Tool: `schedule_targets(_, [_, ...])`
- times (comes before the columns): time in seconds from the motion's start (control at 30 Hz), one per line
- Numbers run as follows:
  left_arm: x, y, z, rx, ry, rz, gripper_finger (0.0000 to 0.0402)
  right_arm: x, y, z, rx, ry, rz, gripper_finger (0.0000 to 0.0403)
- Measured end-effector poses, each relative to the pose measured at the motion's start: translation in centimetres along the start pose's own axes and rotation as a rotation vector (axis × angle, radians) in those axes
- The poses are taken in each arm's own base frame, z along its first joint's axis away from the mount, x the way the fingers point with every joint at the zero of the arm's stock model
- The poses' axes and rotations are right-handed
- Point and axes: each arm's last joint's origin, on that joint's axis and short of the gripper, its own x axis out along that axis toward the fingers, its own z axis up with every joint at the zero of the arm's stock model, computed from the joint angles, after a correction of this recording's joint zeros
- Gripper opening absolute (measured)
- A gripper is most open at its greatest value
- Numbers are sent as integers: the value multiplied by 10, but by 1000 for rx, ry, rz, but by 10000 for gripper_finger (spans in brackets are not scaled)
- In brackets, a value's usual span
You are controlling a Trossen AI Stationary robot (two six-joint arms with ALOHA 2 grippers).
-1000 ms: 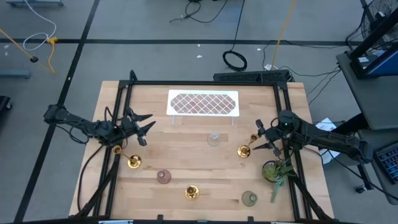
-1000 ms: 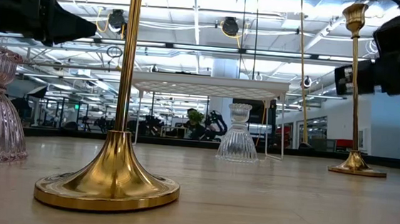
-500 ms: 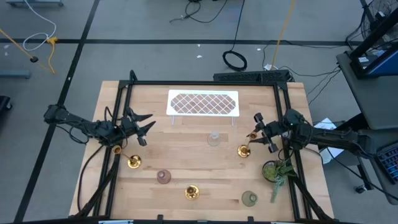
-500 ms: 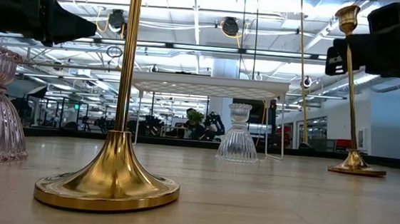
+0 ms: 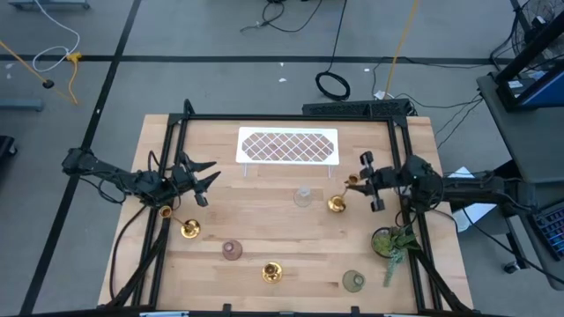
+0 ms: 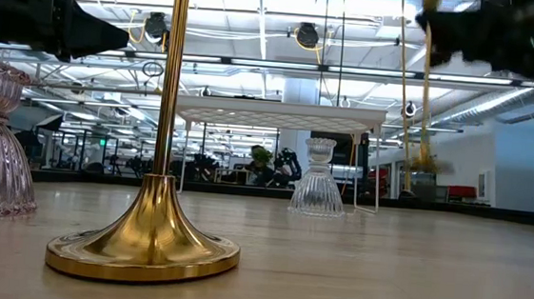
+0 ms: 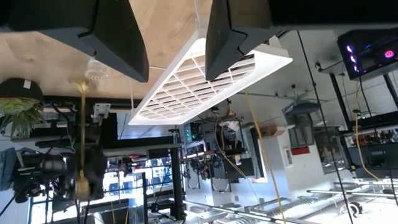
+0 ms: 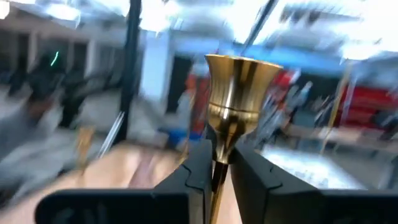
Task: Pick & Place candle stick holders
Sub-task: Put the right golden candle holder on the shelf
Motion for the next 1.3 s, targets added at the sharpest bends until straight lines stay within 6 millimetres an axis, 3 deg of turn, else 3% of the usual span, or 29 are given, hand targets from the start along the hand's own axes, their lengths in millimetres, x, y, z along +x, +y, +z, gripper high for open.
schedule_targets(0.13, [0,0,0,-3,-3,1,166,18,-11,37,42,-111,-84,30])
schedule_targets(0.3, [0,0,2,0,-16,4,166,47,-25,71,110,-149,-61,31])
schedule_targets(0.53, [0,2,6,32,-53,14,166,83,-58,101,12,-94,-145,30])
schedule_targets(0.7, [0,2,6,29,-52,13,166,89,-91,99,6,-14,-331,31])
schedule_targets(0.93, [0,1,6,32,-49,12,166,74,-128,83,9,76,-533,31])
schedule_targets(1.3, [0,1,6,32,-48,11,166,57,-146,80,11,122,-632,33])
